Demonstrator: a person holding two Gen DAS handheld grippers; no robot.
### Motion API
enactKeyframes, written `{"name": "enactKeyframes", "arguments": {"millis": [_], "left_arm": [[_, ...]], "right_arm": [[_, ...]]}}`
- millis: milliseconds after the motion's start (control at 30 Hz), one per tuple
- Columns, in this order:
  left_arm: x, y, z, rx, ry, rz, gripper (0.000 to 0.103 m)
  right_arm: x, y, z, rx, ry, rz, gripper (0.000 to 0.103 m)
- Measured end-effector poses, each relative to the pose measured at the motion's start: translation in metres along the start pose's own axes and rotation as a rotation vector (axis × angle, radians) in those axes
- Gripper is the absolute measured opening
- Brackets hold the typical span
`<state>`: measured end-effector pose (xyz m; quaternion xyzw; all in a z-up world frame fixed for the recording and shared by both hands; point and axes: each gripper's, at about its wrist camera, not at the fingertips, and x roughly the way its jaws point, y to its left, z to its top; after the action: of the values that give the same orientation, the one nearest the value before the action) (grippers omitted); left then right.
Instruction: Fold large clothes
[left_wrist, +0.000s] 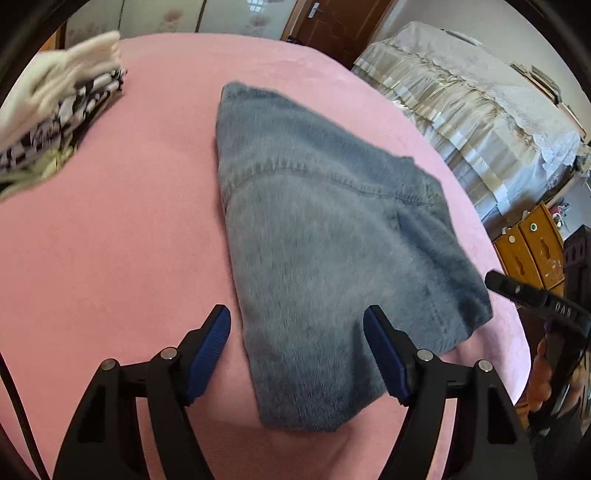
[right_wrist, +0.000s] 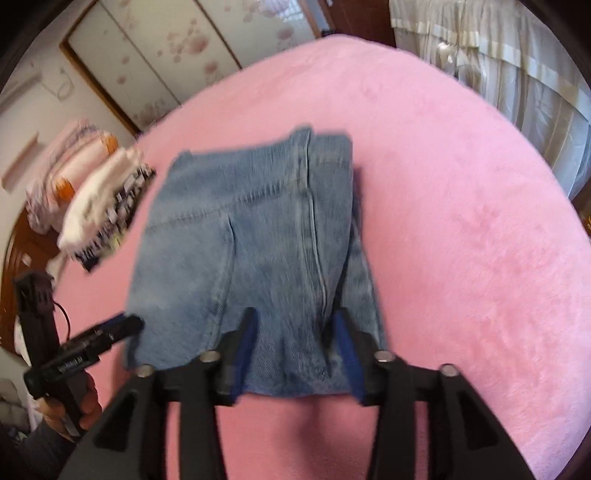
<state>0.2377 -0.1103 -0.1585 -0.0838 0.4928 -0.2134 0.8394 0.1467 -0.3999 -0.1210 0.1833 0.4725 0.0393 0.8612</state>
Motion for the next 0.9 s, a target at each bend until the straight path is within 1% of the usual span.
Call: {"name": "enactKeyframes", "arguments": {"millis": [33, 133, 233, 300, 333, 367, 433, 467, 500, 533, 567, 600, 633, 700, 733, 767, 867, 900], "left_arm": [[-0.003, 0.001, 0.008, 0.0, -0.01, 0.009, 0.074], [0.003, 0.003, 0.032, -0.009, -0.008, 0.042, 0.075], [0.028, 0.001, 0.06, 0.003, 0.045, 0.092, 0.075], [0.049, -0.001, 0.077, -0.006, 0.082, 0.123, 0.076], [0.057, 0.0, 0.084, -0.014, 0.099, 0.128, 0.077], [0.063, 0.002, 0.088, -0.026, 0.109, 0.125, 0.081], [0.074, 0.006, 0.097, -0.052, 0.112, 0.108, 0.082], [0.077, 0.007, 0.101, -0.053, 0.114, 0.102, 0.082], [0.079, 0.007, 0.103, -0.05, 0.115, 0.107, 0.082], [0.079, 0.007, 0.105, -0.04, 0.096, 0.112, 0.082], [0.078, 0.008, 0.105, -0.036, 0.078, 0.11, 0.082], [0.08, 0.01, 0.102, -0.035, 0.072, 0.101, 0.083], [0.083, 0.012, 0.1, -0.032, 0.07, 0.096, 0.083], [0.086, 0.015, 0.096, -0.045, 0.069, 0.085, 0.084], [0.083, 0.016, 0.096, -0.053, 0.066, 0.084, 0.084], [0.08, 0.016, 0.096, -0.051, 0.065, 0.094, 0.084], [0.06, 0.001, 0.093, 0.008, 0.019, 0.187, 0.084], [0.054, -0.006, 0.092, 0.026, 0.005, 0.198, 0.084]], "right_arm": [[-0.003, -0.001, 0.005, 0.006, -0.017, -0.001, 0.058], [0.004, -0.005, 0.03, 0.034, -0.032, -0.015, 0.058], [0.024, -0.013, 0.056, 0.059, -0.022, -0.024, 0.058], [0.043, -0.016, 0.075, 0.074, -0.01, -0.047, 0.058], [0.054, -0.018, 0.085, 0.087, -0.003, -0.063, 0.058], [0.061, -0.02, 0.089, 0.095, 0.002, -0.068, 0.058], [0.078, -0.026, 0.101, 0.118, 0.02, -0.071, 0.057], [0.085, -0.027, 0.104, 0.123, 0.033, -0.075, 0.033], [0.09, -0.026, 0.107, 0.111, 0.05, -0.074, 0.024], [0.091, -0.024, 0.109, 0.078, 0.048, -0.116, 0.014], [0.087, -0.022, 0.11, 0.056, 0.032, -0.123, 0.013], [0.084, -0.024, 0.11, 0.05, 0.014, -0.107, 0.013], [0.088, -0.028, 0.109, 0.058, 0.019, -0.106, 0.014], [0.101, -0.038, 0.103, 0.095, 0.056, -0.116, 0.019], [0.1, -0.039, 0.103, 0.101, 0.054, -0.126, 0.026], [0.097, -0.038, 0.104, 0.105, 0.047, -0.136, 0.031], [0.073, -0.023, 0.102, 0.071, 0.001, -0.185, 0.031], [0.06, -0.011, 0.098, 0.032, -0.032, -0.206, 0.031]]}}
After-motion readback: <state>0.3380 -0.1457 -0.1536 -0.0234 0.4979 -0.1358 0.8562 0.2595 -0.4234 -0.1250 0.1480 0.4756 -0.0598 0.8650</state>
